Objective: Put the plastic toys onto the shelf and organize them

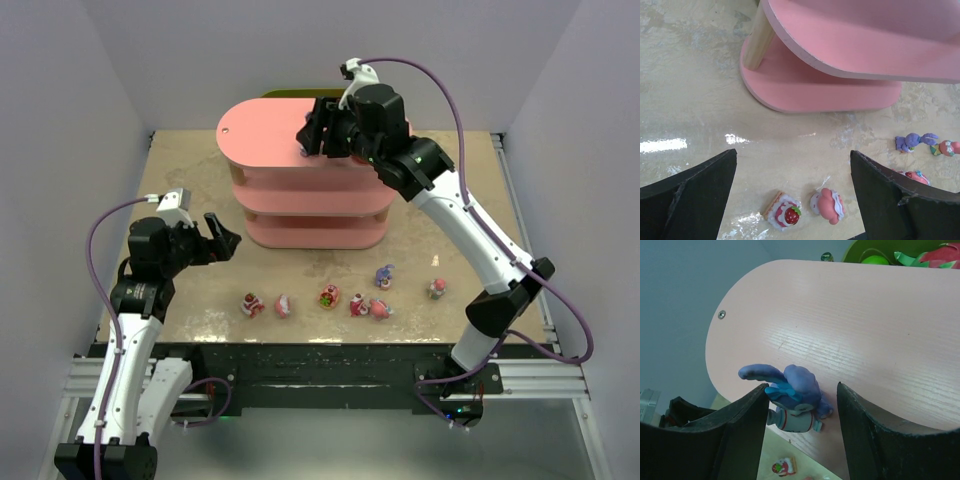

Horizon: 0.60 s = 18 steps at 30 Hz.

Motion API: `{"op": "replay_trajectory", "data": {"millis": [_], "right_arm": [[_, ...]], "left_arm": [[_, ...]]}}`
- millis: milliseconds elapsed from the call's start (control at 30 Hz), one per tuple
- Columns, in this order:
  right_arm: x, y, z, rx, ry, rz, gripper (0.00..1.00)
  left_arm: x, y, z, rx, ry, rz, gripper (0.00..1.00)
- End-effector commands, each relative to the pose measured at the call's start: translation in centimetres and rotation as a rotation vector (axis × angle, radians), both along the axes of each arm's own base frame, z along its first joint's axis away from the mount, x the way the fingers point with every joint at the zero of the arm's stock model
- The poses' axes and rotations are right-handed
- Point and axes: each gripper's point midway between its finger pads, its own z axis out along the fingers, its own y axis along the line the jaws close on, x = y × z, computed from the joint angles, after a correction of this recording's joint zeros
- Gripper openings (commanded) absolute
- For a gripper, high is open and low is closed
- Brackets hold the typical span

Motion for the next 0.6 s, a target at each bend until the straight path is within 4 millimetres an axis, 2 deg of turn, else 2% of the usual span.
{"op": "replay_trajectory", "data": {"millis": [0, 300, 567], "right_arm": [[-0.72, -1.04, 3.55, 0.067, -0.066, -0.024, 0.60], [-0.66, -1.35, 3.96, 0.069, -0.085, -0.039, 0.59], [-0.08, -1.62, 3.49, 0.076, -0.089, -0.075, 0.38]], "left_arm": [[0.20, 0.00, 0.67, 0.004, -0.034, 0.002, 0.99], [0.29, -0.09, 0.74, 0.001, -0.033, -0.002, 1.00], [0.32, -0.05, 0.73, 0.004, -0.031, -0.002, 0.99]]}}
